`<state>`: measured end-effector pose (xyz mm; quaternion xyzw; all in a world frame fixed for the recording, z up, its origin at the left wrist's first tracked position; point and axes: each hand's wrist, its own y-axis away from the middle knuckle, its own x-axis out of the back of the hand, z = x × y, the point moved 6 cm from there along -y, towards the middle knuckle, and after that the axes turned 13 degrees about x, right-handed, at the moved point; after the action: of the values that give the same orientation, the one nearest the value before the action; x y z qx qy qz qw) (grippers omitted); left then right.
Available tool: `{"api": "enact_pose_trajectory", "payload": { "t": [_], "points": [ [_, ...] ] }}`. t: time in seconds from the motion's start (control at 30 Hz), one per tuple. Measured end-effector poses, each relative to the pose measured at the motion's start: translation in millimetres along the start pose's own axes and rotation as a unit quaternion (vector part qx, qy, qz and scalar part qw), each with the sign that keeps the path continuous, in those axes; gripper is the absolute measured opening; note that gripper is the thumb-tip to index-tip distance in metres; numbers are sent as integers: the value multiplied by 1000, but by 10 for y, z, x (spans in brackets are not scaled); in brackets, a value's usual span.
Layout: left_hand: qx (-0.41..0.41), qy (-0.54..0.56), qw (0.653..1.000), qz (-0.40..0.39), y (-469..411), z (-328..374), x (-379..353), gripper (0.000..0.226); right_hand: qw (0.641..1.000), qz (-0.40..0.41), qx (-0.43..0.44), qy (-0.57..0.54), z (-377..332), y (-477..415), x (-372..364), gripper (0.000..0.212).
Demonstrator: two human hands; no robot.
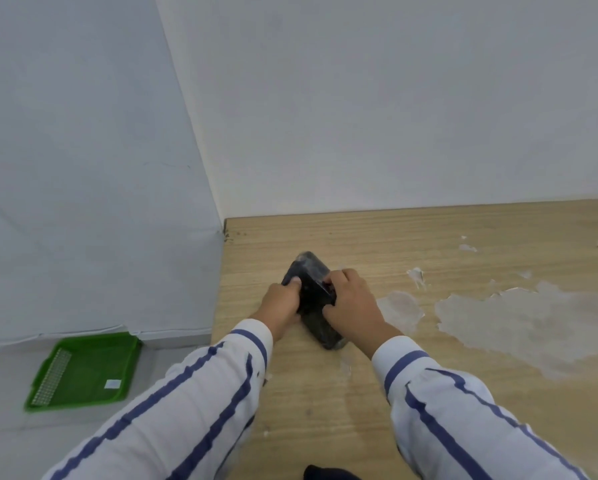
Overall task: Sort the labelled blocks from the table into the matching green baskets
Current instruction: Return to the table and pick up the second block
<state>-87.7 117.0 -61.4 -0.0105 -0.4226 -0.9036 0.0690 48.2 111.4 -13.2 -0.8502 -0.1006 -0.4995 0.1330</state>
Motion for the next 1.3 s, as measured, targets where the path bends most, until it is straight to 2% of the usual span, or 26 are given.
{"api": "enact_pose_trajectory", "payload": {
  "t": [0.1, 0.17, 0.27, 0.37, 0.43, 0.5, 0.63, 0.73, 0.8, 0.87, 0.93, 1.0, 1.1, 1.2, 1.27, 1.3],
  "points": [
    [15, 110, 993, -36, 30, 128, 88, 41, 989, -16, 94, 113, -170, -20, 4, 33],
    [13, 104, 994, -36, 35, 143, 164, 43, 976, -31, 147, 158, -239, 33, -75, 33],
    [15, 64, 998, -21, 57, 68, 236, 24, 973, -40, 175, 146, -261, 147, -197, 42],
    [7, 49, 999, -15, 50, 26, 279, 14, 982, -49, 147, 104, -222, 169, -267, 50],
    [1, 8, 1000, -3, 51, -9, 316, 25, 985, -83, 112, 101, -144, 169, -320, 47],
    [-19, -85, 996, 21, 64, -82, 355, 31, 980, -131, 90, 120, -41, 215, -405, 47],
    [-88, -245, 964, 55, 138, -236, 416, 21, 964, -216, 109, 113, 77, 376, -577, 61],
    [-130, -294, 945, 58, 169, -262, 417, 25, 972, -211, 95, 50, 114, 388, -555, 56],
    [-137, -300, 942, 59, 161, -265, 419, 25, 985, -163, 47, -20, 159, 324, -477, 49],
    [-136, -302, 942, 63, 144, -268, 421, 24, 992, -121, 17, -15, 211, 246, -400, 47],
    [-137, -311, 938, 67, 119, -275, 422, 24, 991, -128, 15, 24, 235, 189, -397, 52],
    [-126, -311, 938, 87, 79, -283, 454, 17, 983, -174, 20, 51, 228, 169, -453, 56],
    [-76, -262, 954, 126, 3, -317, 528, 44, 969, -222, 10, 104, 217, 184, -521, 55],
    [-55, -163, 977, 126, -39, -350, 523, 64, 963, -217, -2, 161, 142, 209, -535, 52],
    [-64, -123, 983, 119, -38, -341, 475, 67, 965, -195, -21, 176, 75, 239, -545, 52],
    [-79, -114, 983, 117, -27, -326, 436, 60, 966, -186, -31, 175, 38, 259, -565, 52]
  ]
}}
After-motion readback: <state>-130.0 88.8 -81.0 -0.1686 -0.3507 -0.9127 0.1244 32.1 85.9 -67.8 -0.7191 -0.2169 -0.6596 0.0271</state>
